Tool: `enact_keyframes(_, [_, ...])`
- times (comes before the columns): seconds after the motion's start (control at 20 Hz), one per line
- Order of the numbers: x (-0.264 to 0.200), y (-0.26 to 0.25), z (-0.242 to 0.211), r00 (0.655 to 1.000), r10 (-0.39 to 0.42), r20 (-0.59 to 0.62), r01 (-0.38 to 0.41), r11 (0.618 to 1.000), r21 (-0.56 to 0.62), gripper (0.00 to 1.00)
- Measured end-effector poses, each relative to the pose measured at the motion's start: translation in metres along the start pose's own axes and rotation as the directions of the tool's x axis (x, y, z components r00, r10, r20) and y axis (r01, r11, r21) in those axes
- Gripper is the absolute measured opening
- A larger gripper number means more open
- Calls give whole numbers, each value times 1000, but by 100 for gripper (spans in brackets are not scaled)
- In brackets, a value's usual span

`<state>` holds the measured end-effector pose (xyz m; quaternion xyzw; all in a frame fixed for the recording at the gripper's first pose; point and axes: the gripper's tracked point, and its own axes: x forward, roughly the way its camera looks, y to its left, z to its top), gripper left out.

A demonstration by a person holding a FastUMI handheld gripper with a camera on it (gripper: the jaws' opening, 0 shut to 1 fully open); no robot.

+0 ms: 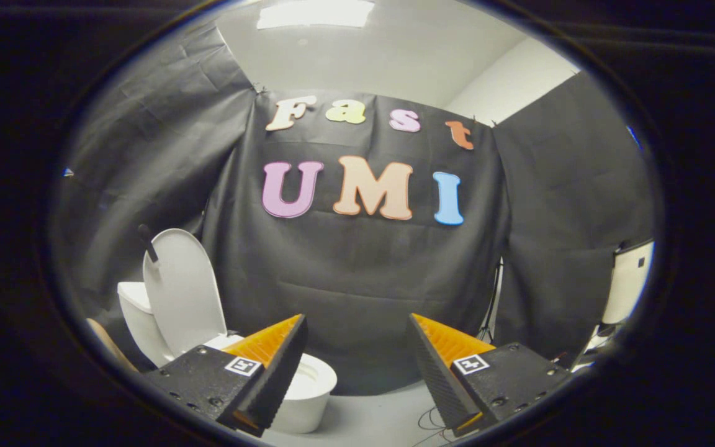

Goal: Open the toilet lid.

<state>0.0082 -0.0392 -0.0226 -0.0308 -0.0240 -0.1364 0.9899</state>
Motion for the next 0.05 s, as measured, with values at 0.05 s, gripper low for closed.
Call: enact_keyframes(0.05, [-4, -2, -6, 1000, -5, -10, 5, 1000, 20, 96])
